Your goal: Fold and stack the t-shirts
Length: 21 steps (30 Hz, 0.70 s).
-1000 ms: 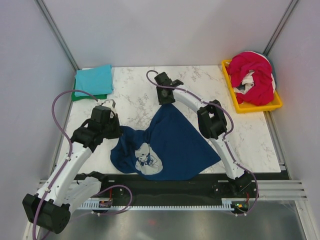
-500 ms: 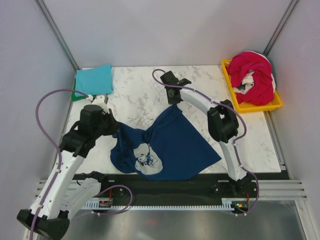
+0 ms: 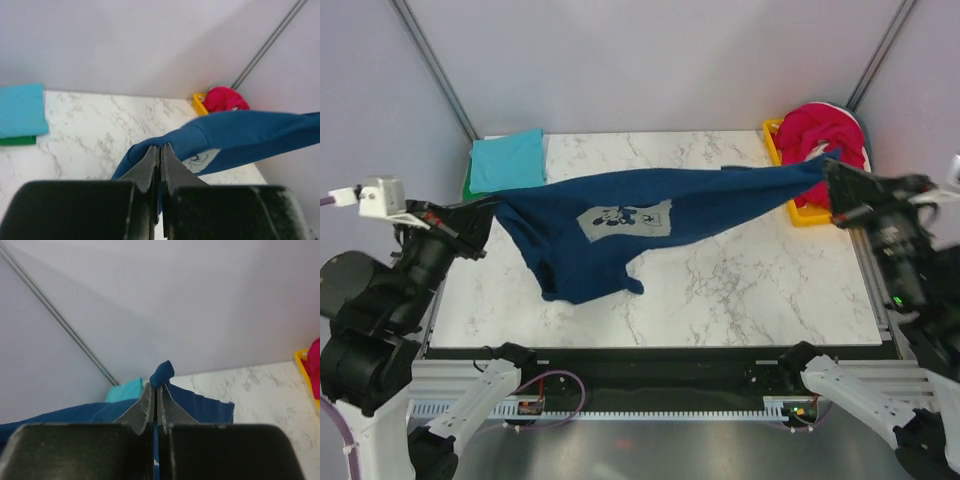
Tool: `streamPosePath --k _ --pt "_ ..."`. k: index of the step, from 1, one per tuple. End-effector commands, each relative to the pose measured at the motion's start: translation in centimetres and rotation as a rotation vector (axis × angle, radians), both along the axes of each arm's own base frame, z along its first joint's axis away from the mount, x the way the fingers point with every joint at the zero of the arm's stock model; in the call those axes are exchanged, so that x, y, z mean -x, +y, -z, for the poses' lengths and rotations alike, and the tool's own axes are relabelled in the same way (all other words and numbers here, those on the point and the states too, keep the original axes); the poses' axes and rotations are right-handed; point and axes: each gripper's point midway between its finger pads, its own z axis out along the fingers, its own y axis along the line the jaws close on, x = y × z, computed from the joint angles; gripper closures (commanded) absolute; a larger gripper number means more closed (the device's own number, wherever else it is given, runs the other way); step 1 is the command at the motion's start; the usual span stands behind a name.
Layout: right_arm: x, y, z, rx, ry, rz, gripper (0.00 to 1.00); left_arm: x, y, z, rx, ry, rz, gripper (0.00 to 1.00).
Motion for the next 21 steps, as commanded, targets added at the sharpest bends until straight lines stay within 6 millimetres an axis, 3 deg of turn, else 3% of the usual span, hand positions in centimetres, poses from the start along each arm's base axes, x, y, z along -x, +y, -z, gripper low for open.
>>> streamPosePath --k 1,3,7,10,13,15,16,17,18,19,20,21 --pt "2.2 -1.2 2.7 0.019 0.0 -0.01 1.0 3.3 1.0 -4.1 0.002 -0.164 0.009 0.98" --pt "5.5 -3.2 1.6 -0.015 -0.093 -0.024 1.0 5.3 1.0 -5.4 -0.001 -0.247 0.042 0.98" --pt "9.3 -4.9 0.6 -0.038 -0.202 -0.054 1.0 8.7 0.9 -8.6 -0.008 -0.428 0.1 0.98" --pt "11.7 -6.4 -1.0 -0.044 -0.3 -0.03 1.0 9.8 0.7 -9.9 -0.015 -0.492 0.127 0.98" --pt "12.2 -8.3 -2.6 -0.035 -0.352 0.089 1.0 9.5 0.4 -11.1 -0.021 -0.528 0.135 0.98" --pt "10.4 -9.3 -3.6 -0.022 -0.321 0.198 1.0 7.0 0.4 -11.7 -0.018 -0.481 0.091 0.98" --pt "8.9 -11.1 -2.9 -0.029 -0.241 0.32 1.0 5.9 0.5 -11.9 -0.016 -0.449 0.071 0.98" --pt "7.3 -11.6 -2.6 -0.013 -0.174 0.382 1.0 0.3 -0.9 -10.3 -0.038 -0.299 0.058 0.98" --pt "1.8 -10.1 -0.6 0.082 -0.022 0.429 1.0 0.2 0.0 -10.7 -0.039 -0.21 0.013 0.98" --pt "1.0 -11.8 -0.1 0.131 0.083 0.552 1.0 -2.8 -0.4 -8.9 -0.042 -0.063 -0.021 0.98" --pt "-1.4 -11.3 1.1 0.198 0.167 0.586 1.0 -5.0 -0.9 -7.6 -0.059 0.041 -0.032 0.98" --pt "-6.8 -9.6 3.8 0.301 0.3 0.617 1.0 -9.3 -2.3 -4.5 -0.092 0.176 -0.033 0.98"
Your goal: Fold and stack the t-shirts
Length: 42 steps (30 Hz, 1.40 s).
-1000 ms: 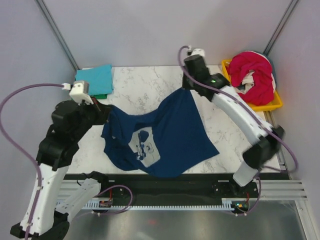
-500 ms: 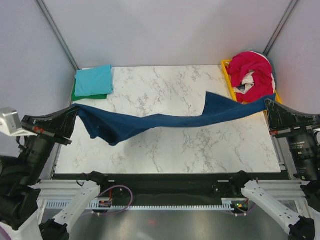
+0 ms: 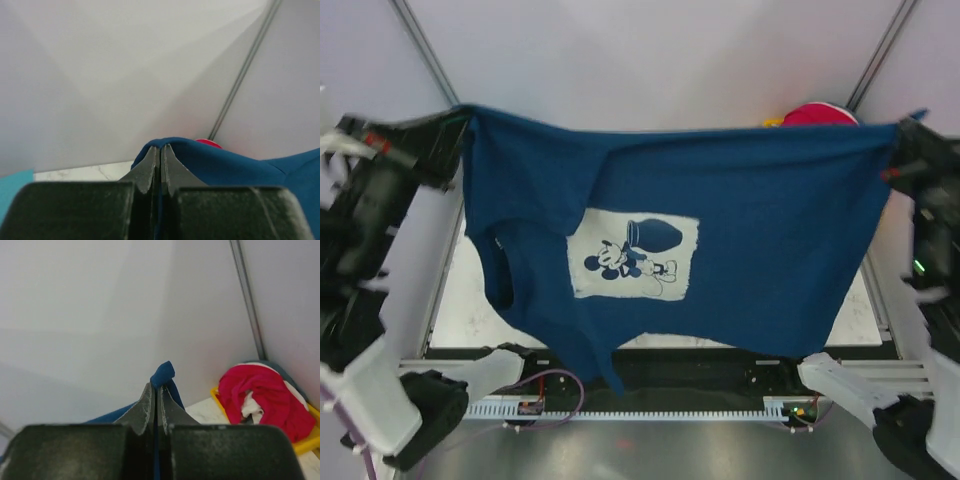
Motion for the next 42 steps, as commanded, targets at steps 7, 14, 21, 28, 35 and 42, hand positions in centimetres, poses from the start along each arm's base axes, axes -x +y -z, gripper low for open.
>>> streamPosePath --k 7,14,21,28,35,42 --pt "-24.9 4.1 34.6 0.258 1.211 0.107 0.39 -26.2 -2.8 36.0 -0.034 1.333 0.103 0.53" --pt "-21.8 2.9 32.9 0.245 1.066 0.158 0.02 -24.7 -1.2 40.3 -0.149 1.278 0.003 0.05" --pt "-19.6 3.6 39.1 0.245 1.129 0.084 0.02 -21.9 -1.7 43.4 -0.125 1.276 0.007 0.08" --pt "-20.1 7.1 45.5 0.189 1.225 -0.099 0.02 -20.1 -6.4 47.3 -0.091 1.27 0.053 0.11" --pt "-15.2 10.0 51.1 0.067 1.312 -0.286 0.02 -16.8 -13.9 55.1 -0.227 1.37 0.128 0.12" --pt "-13.1 10.1 54.6 0.054 1.375 -0.313 0.02 -16.0 -18.3 60.2 -0.292 1.47 0.167 0.14"
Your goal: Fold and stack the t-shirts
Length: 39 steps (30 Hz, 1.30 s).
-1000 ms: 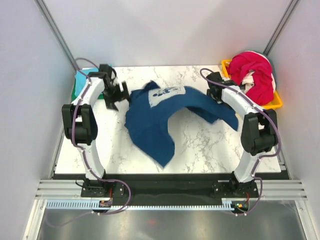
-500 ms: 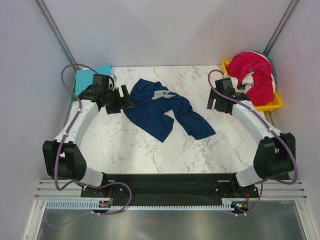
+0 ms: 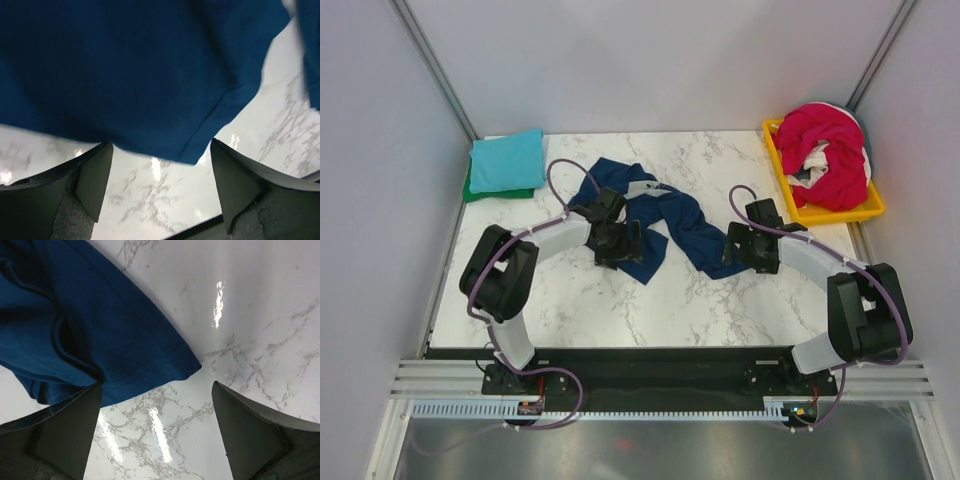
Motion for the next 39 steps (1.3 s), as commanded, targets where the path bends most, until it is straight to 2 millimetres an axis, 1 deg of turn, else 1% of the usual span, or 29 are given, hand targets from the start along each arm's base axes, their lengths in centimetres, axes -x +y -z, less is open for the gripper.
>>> streamPosePath --k 1,5,7,8,9,10,12,13,14,15,16,17,18,19,20,22,23,25,26,27,28,29,30,31,33,35,36,37,39 --pt "-1.1 1.1 0.2 -0.054 -0.044 -0.004 0.02 -1.5 -2.7 0.9 0.017 -0.022 -0.029 0.15" --pt "-2.0 1.0 1.3 -0.035 -0.029 -0.004 0.1 -0.7 -3.2 4.2 -0.022 0.051 -0.062 0.28" --pt "-2.4 0.7 1.9 -0.011 -0.017 0.001 0.17 -0.9 -3.5 4.8 -0.02 0.053 -0.068 0.46" --pt "-2.9 0.4 1.8 0.008 -0.028 0.008 0.26 -1.1 -3.6 5.1 -0.017 0.046 -0.067 0.58" --pt "-3.2 0.1 1.9 0.017 -0.031 0.014 0.31 -1.2 -3.7 5.3 -0.016 0.044 -0.059 0.86" --pt "-3.3 -0.1 2.6 0.023 -0.012 0.021 0.37 -1.2 -3.7 5.3 -0.014 0.041 -0.057 0.97" --pt "-4.4 -0.2 2.5 0.024 -0.025 0.024 0.59 -1.2 -3.6 4.8 -0.015 0.026 -0.041 0.98" --pt "-4.7 -0.2 3.0 0.026 -0.013 0.026 0.68 -1.6 -3.6 3.0 0.002 -0.016 -0.041 0.98" --pt "-5.9 -0.3 2.4 0.024 -0.035 0.03 0.9 -1.5 -2.7 2.3 -0.017 -0.045 -0.053 0.98" --pt "-6.6 -0.4 2.3 0.025 -0.041 0.034 1.0 -1.5 -2.0 1.3 -0.025 -0.073 -0.048 0.98" --pt "-7.3 -1.1 2.7 0.035 -0.03 0.051 1.0 -1.1 -0.8 -1.3 -0.023 -0.115 -0.058 0.98" --pt "-9.8 -1.4 1.1 0.035 -0.079 0.067 1.0 -1.7 1.5 -2.4 -0.045 -0.137 -0.108 0.98" --pt "-10.9 -2.3 0.6 0.059 -0.083 0.086 1.0 -1.6 3.3 -3.2 -0.051 -0.144 -0.136 0.98" --pt "-12.0 -3.9 0.8 0.08 -0.072 0.118 1.0 -0.8 5.4 -5.5 -0.022 -0.178 -0.173 0.98" --pt "-15.3 -4.6 -1.9 0.086 -0.143 0.14 1.0 -1.7 8.8 -6.4 0.009 -0.18 -0.263 0.98" --pt "-17.4 -6.8 -3.2 0.129 -0.151 0.196 1.0 -1.8 13.1 -8.2 0.008 -0.224 -0.336 0.98" --pt "-20.1 -8.5 -4.6 0.128 -0.195 0.239 1.0 -1.8 17.0 -9.6 -0.012 -0.251 -0.435 0.98" --pt "-22.1 -10.3 -4.5 0.138 -0.202 0.284 1.0 -1.7 20.6 -10.6 -0.04 -0.276 -0.508 0.98" --pt "-24.2 -11.3 -6.4 0.125 -0.261 0.306 1.0 -1.5 22.8 -11.0 -0.029 -0.283 -0.572 0.98" --pt "-25.5 -11.5 -6.7 0.112 -0.283 0.309 1.0 -1.4 23.7 -11.5 -0.032 -0.305 -0.581 0.98" --pt "-26.4 -11.6 -5.0 0.107 -0.262 0.301 1.0 -1.3 24.5 -11.6 -0.04 -0.307 -0.603 0.98" --pt "-28.3 -11.3 -6.7 0.081 -0.312 0.286 1.0 -1.3 25.2 -11.3 -0.064 -0.302 -0.623 0.98" --pt "-29.0 -11.0 -6.5 0.071 -0.314 0.26 1.0 -1.4 24.9 -10.8 -0.05 -0.285 -0.629 0.98" --pt "-29.4 -10.6 -4.7 0.057 -0.285 0.239 0.97 -1.3 24.6 -10.0 -0.032 -0.262 -0.623 0.98" --pt "-29.9 -10.0 -4.8 0.03 -0.268 0.205 0.62 -1.3 23.4 -9.0 0.026 -0.22 -0.588 0.98" --pt "-29.2 -9.5 -4.2 0.014 -0.256 0.189 0.25 -1.1 21.9 -7.8 0.093 -0.156 -0.541 0.91" --pt "-28.8 -9.2 -4.3 0.007 -0.259 0.178 0.2 -1.2 21.4 -7.6 0.118 -0.151 -0.524 0.84" --pt "-28.5 -8.6 -5.6 0.006 -0.286 0.168 0.17 -0.8 20.8 -7.1 0.138 -0.136 -0.51 0.8" --pt "-27.2 -8.1 -5.2 0.008 -0.267 0.161 0.14 -0.7 19.7 -7.1 0.148 -0.136 -0.472 0.7"
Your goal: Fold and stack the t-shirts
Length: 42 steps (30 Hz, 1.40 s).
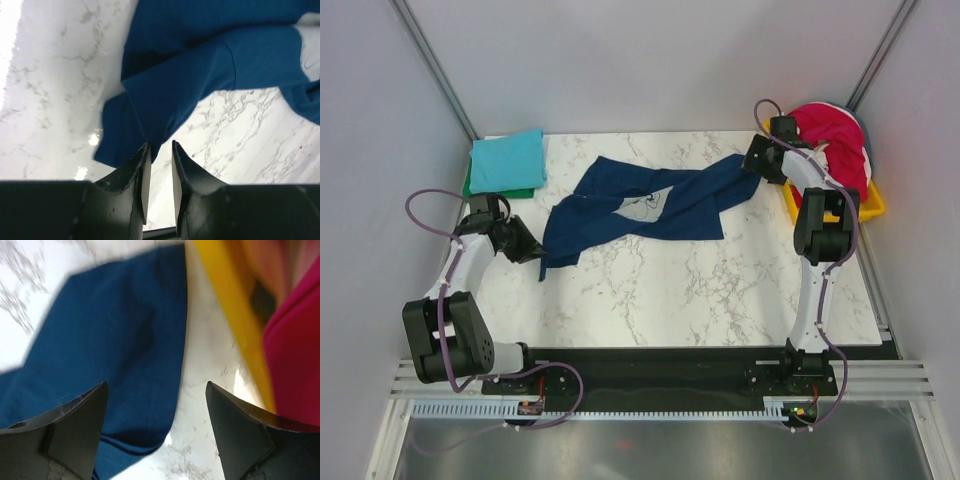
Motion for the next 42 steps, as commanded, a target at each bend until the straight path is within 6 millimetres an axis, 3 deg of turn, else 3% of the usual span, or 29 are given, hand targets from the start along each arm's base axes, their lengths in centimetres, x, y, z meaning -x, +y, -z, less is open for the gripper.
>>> streamPosePath --k 1,2,3,4,5,6,7,9,10,13,16,20,24,27,30,31,32,34,35,37,40,41,42 --pt "2.3 1.4 -3.1 0.003 -0.021 -0.04 0.14 0.2 -2.7 -0.7 0.06 -0.041 0.127 0.69" --pt "3.0 1.3 -3.5 0.008 -0.023 -0.032 0.13 0.2 -3.0 -0.7 0.058 -0.043 0.135 0.69" --pt "3.9 2.4 -3.8 0.026 -0.023 -0.041 0.14 0.2 -3.0 -0.7 0.058 -0.041 0.136 0.69" --pt "6.0 3.3 -4.2 0.019 -0.014 -0.037 0.14 0.2 -3.1 -0.7 0.057 -0.041 0.137 0.69" --pt "6.9 3.7 -4.3 0.013 -0.023 -0.03 0.14 0.2 -3.1 -0.7 0.059 -0.043 0.137 0.69" --pt "8.0 4.5 -6.4 -0.018 -0.067 -0.041 0.15 0.3 -3.1 -0.7 0.061 -0.042 0.138 0.69" --pt "10.5 5.6 -3.9 -0.043 -0.01 -0.046 0.16 0.3 -3.2 -0.7 0.059 -0.043 0.14 0.69" --pt "12.4 7.2 -4.1 -0.07 -0.021 -0.073 0.17 0.2 -3.2 -1.0 0.056 -0.052 0.138 0.69" --pt "14.4 8.0 -1.9 -0.1 0.035 -0.097 0.18 0.2 -3.0 -1.1 0.049 -0.056 0.133 0.68" --pt "16.5 10.5 0.2 -0.186 0.067 -0.171 0.23 0.1 -2.8 -1.5 0.037 -0.071 0.119 0.66" --pt "17.7 12.1 2.2 -0.213 0.117 -0.215 0.27 0.1 -2.7 -1.9 0.031 -0.088 0.116 0.73" --pt "18.9 12.9 4.4 -0.205 0.185 -0.229 0.3 0.3 -2.9 -1.8 0.036 -0.086 0.12 0.77" --pt "18.9 13.3 5.1 -0.211 0.196 -0.249 0.36 0.3 -2.9 -1.9 0.036 -0.087 0.121 0.78" --pt "18.7 13.7 5.3 -0.214 0.197 -0.253 0.48 0.3 -2.9 -1.8 0.038 -0.086 0.121 0.82" --pt "19.1 13.8 5.3 -0.215 0.201 -0.259 0.72 0.3 -2.9 -1.8 0.038 -0.084 0.119 0.86" --pt "19.1 13.8 5.3 -0.217 0.196 -0.258 0.9 0.2 -2.9 -1.9 0.036 -0.089 0.119 0.88" --pt "19.0 13.8 5.1 -0.217 0.187 -0.259 0.99 0.2 -2.9 -1.9 0.037 -0.09 0.12 0.93" --pt "19.2 13.4 4.2 -0.202 0.16 -0.251 1.0 0.1 -3.0 -2.1 0.043 -0.1 0.122 0.97" --pt "19.0 13.2 2.5 -0.195 0.117 -0.249 1.0 0.0 -3.1 -2.4 0.046 -0.11 0.127 0.98" --pt "20.1 12.0 1.3 -0.167 0.115 -0.228 1.0 -0.1 -3.1 -3.0 0.047 -0.131 0.129 0.98" --pt "22.2 8.1 -2.4 -0.106 0.055 -0.142 1.0 0.4 -3.5 -4.9 0.067 -0.18 0.113 0.98" --pt "22.8 6.8 -5.3 -0.095 -0.023 -0.112 1.0 0.6 -3.5 -5.5 0.071 -0.192 0.106 0.98" --pt "23.9 4.9 -5.6 -0.091 -0.028 -0.059 1.0 0.9 -3.7 -6.7 0.073 -0.231 0.102 0.98"
